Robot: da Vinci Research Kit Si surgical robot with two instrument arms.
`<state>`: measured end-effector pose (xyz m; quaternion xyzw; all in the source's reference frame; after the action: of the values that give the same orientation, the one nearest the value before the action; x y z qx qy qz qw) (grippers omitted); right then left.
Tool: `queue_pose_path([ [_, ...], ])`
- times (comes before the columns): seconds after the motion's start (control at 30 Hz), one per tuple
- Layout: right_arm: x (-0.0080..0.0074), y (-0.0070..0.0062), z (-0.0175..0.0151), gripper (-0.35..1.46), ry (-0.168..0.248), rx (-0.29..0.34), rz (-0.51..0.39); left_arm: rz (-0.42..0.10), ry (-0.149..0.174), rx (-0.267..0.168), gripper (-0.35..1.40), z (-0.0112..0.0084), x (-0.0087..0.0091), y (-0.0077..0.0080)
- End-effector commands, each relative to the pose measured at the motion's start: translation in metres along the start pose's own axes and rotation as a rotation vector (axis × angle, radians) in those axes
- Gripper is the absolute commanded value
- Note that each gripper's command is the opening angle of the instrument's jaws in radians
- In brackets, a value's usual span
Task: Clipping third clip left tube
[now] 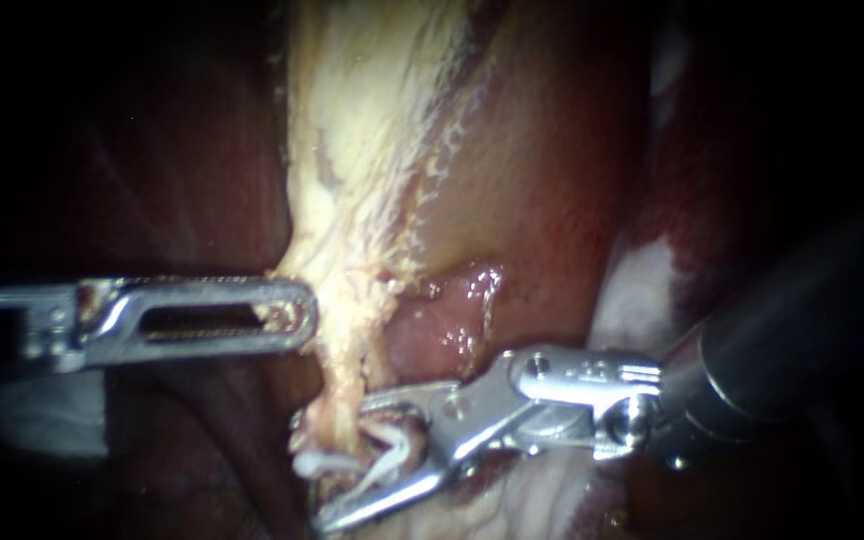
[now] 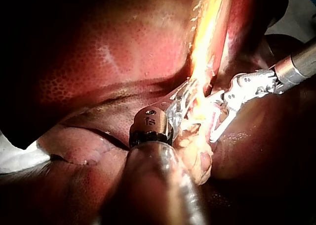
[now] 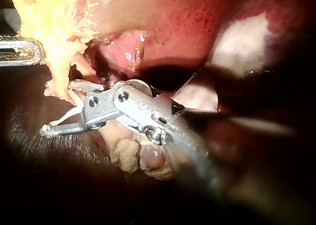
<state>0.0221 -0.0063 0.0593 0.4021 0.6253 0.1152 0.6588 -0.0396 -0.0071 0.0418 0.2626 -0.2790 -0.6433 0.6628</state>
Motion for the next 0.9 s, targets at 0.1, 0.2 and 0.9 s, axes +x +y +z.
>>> queue_pose_path([
  [0.1,-0.0002,0.0006,0.0011,0.56,0.023,0.015,0.019,0.0,-0.001,0.0,-0.35,0.0001,0.0,-0.0001],
  [0.2,-0.0002,0.001,0.0017,0.56,0.058,0.032,0.035,0.0,-0.001,-0.001,-0.35,0.0002,0.0001,-0.0001],
  [0.9,0.0044,0.0023,-0.0028,0.47,0.145,-0.072,0.079,0.0,-0.002,-0.001,-0.35,0.0002,0.0001,-0.0001],
])
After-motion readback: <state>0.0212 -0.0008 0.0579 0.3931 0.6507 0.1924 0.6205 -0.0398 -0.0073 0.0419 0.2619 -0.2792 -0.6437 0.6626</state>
